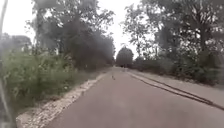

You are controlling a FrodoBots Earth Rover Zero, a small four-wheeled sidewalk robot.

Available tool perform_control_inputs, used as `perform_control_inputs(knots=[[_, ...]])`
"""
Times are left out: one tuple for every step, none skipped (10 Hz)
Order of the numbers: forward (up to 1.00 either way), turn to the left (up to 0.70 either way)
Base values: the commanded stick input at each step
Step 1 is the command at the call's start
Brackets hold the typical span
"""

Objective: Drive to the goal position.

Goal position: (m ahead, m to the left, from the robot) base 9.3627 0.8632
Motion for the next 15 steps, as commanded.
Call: perform_control_inputs(knots=[[0.7,0.0],[0.7,0.0],[0.7,0.0],[0.7,0.0],[0.7,0.0],[0.7,0.0],[0.7,0.0],[0.7,0.0],[0.7,0.0],[0.7,0.0],[0.7,0.0],[0.7,0.0],[0.7,0.0],[0.7,0.0],[0.7,0.0]])
